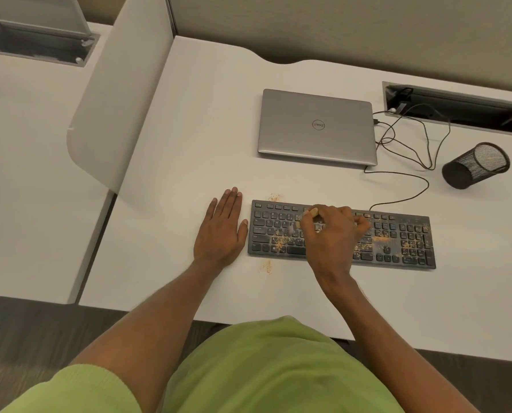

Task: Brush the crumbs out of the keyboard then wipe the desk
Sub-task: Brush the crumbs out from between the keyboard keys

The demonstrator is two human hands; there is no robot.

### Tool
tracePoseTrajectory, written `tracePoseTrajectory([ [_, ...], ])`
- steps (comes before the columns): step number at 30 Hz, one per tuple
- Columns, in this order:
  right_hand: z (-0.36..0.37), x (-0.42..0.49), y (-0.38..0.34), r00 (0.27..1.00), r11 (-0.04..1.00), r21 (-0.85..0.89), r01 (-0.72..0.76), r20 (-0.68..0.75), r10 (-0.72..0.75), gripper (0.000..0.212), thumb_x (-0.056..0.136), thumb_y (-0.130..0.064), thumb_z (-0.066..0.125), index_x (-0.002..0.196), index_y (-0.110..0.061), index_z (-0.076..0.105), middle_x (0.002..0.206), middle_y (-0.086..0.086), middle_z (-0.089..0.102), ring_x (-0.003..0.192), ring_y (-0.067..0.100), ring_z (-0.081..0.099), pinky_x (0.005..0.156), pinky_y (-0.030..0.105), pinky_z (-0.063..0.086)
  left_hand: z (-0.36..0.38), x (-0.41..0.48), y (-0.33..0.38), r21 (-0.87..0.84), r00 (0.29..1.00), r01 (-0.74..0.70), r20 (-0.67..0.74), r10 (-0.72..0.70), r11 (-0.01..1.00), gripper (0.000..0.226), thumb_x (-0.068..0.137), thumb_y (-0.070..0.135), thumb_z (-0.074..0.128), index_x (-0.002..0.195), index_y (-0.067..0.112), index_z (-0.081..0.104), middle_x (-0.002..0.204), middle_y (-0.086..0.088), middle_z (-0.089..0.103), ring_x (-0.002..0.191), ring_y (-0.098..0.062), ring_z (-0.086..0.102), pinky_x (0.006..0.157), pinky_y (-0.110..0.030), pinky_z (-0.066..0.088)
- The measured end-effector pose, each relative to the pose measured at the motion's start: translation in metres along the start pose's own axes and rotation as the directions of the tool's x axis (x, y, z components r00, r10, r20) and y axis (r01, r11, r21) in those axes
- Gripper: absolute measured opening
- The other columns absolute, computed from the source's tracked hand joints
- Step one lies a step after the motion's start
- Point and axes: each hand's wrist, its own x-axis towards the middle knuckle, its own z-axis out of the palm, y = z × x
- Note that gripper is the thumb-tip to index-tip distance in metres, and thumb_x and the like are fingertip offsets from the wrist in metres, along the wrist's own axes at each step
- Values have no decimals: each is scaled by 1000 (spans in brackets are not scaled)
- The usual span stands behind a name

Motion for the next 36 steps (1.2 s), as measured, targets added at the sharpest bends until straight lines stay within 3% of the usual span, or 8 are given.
tracePoseTrajectory([
  [4, -1, 1, -4, 1000, 1000, 5, 9, -29, -9, 13, 100, -24, 65, 93, -24, 77, 78, -16, 62, 91, 10, 49, 98, 39, 20, 0, 0, 0, -4, 1000, -3, -4, 3, 1000, 69, 110, 43, 24, 172, 13, 12, 179, -3, 10, 166, -14, 5, 135, -41, 8],
  [8, 0, -2, 2, 999, 1000, -5, -15, 33, 15, 17, 98, -25, 62, 86, -26, 74, 78, -13, 67, 90, 12, 53, 103, 47, 25, -1, 0, 0, -7, 1000, -4, -4, 4, 1000, 69, 110, 43, 22, 172, 13, 13, 179, -3, 11, 166, -14, 6, 135, -42, 9],
  [11, -2, -4, 3, 999, 1000, 20, -20, 31, 19, 17, 96, -23, 64, 81, -26, 72, 77, -12, 67, 88, 13, 54, 100, 45, 25, -1, 0, 0, 1, 1000, -3, 2, 3, 1000, 70, 110, 44, 21, 172, 13, 12, 179, -3, 10, 166, -14, 5, 135, -42, 8],
  [15, -3, -4, 1, 1000, 1000, 9, -25, 3, 25, 18, 100, -29, 62, 95, -24, 78, 86, -10, 71, 93, 12, 53, 103, 47, 27, -2, 0, 1, -2, 1000, -2, 4, 2, 1000, 70, 109, 44, 20, 172, 13, 13, 179, -3, 11, 166, -14, 5, 135, -42, 9],
  [17, -3, -4, 2, 1000, 1000, -11, -6, 1, 6, 17, 101, -28, 63, 97, -23, 78, 87, -10, 72, 93, 12, 53, 102, 41, 23, -2, 0, 0, -4, 1000, -2, 2, 2, 1000, 70, 109, 44, 21, 172, 13, 13, 179, -3, 11, 166, -14, 5, 135, -42, 8],
  [23, -4, -7, 5, 999, 999, -34, -25, 43, 26, 19, 95, -23, 65, 79, -23, 73, 75, -10, 67, 87, 15, 55, 103, 42, 22, -3, 0, 1, -13, 1000, -1, 5, 1, 1000, 71, 109, 45, 18, 172, 13, 12, 179, -3, 10, 166, -14, 5, 135, -42, 8],
  [29, -6, -9, 0, 1000, 1000, 12, -10, 18, 9, 13, 99, -25, 66, 94, -23, 77, 80, -16, 63, 89, 16, 56, 102, 42, 22, -2, -1, 0, -14, 1000, -6, 3, 6, 1000, 70, 110, 43, 22, 172, 13, 12, 179, -3, 10, 166, -14, 4, 135, -42, 8],
  [36, -9, -18, 2, 997, 999, 33, -20, 74, 17, 14, 95, -19, 69, 83, -25, 72, 75, -16, 61, 84, 12, 54, 101, 44, 24, -1, 0, -1, 4, 1000, -7, 7, 7, 1000, 71, 109, 43, 20, 172, 12, 12, 179, -3, 10, 166, -14, 5, 135, -41, 6],
])
